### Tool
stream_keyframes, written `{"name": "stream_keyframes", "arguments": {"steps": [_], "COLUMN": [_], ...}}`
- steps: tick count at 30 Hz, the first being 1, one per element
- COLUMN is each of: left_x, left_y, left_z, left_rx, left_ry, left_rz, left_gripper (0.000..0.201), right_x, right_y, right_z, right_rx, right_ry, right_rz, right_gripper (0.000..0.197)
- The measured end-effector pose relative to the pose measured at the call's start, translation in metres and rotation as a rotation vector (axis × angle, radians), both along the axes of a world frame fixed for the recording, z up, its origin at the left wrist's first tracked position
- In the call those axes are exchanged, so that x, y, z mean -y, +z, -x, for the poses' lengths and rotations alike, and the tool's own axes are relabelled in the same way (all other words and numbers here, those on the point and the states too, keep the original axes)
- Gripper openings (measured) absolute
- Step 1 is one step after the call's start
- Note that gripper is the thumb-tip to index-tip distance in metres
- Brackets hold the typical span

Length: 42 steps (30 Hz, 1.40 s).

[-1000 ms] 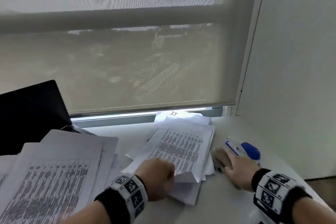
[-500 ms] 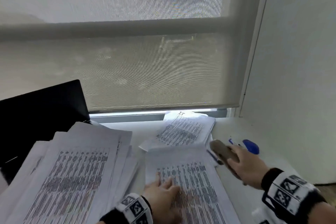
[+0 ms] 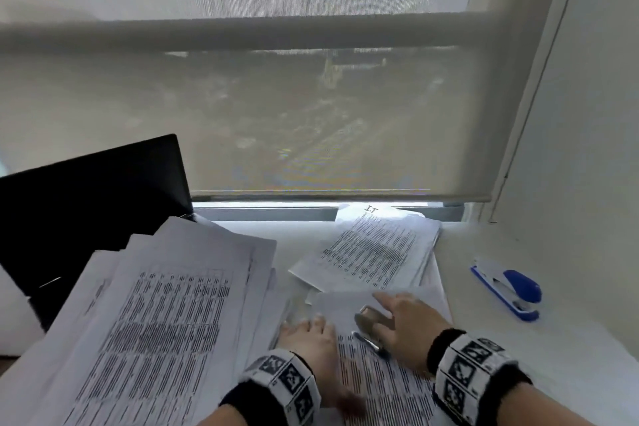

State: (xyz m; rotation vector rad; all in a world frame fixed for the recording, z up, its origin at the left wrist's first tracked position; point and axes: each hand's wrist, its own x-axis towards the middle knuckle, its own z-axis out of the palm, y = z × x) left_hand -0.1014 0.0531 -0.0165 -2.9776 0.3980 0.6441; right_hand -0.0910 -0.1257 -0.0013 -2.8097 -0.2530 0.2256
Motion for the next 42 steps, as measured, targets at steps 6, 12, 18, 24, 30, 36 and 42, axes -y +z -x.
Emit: {"name": "stream_keyframes", "arguments": {"steps": [6,12,18,24,30,36,42], "left_x": [0.001,0.003,0.001,0.007,0.008,0.014,0.020], "left_y": [-0.004,-0.004,-0.002,0.009,0.016,0.019,0.014], "left_z": [-0.002,-0.004,-0.004,-0.004,-0.004,-0.004,-0.007], "left_rx": [0.073,0.063,0.033,0.017,-0.040,-0.069,-0.098], "left_ry": [-0.028,-0.053,-0.061,-0.057,-0.114,-0.137,-0.076], "left_rz": [-0.026,-0.053,-0.062,-0.101,-0.051,-0.103,-0.121], "left_gripper": [0.110,0.108,0.104,0.096,0.109,0.107,0.087], "right_x": [-0.040,-0.051,-0.067,-0.047,0.005,0.004,-0.021], "right_y": [-0.011,-0.020,-0.019,-0.005,-0.004,-0.013,-0.012], "right_z": [-0.029,-0.039,-0.055,-0.059,-0.027,-0.023,-0.049], "right_rx": [0.025,-0.078,-0.048,0.053,-0.004,-0.083,-0.119], "right_ry": [-0.024,-0.185,-0.303,-0.415,-0.257,-0.236,-0.384], "right_rz": [-0.027,-0.097,-0.165,-0.302,-0.097,0.011,-0.040], "right_gripper": [0.029,0.044,0.045,0.050,0.040,0.039,0.036]}}
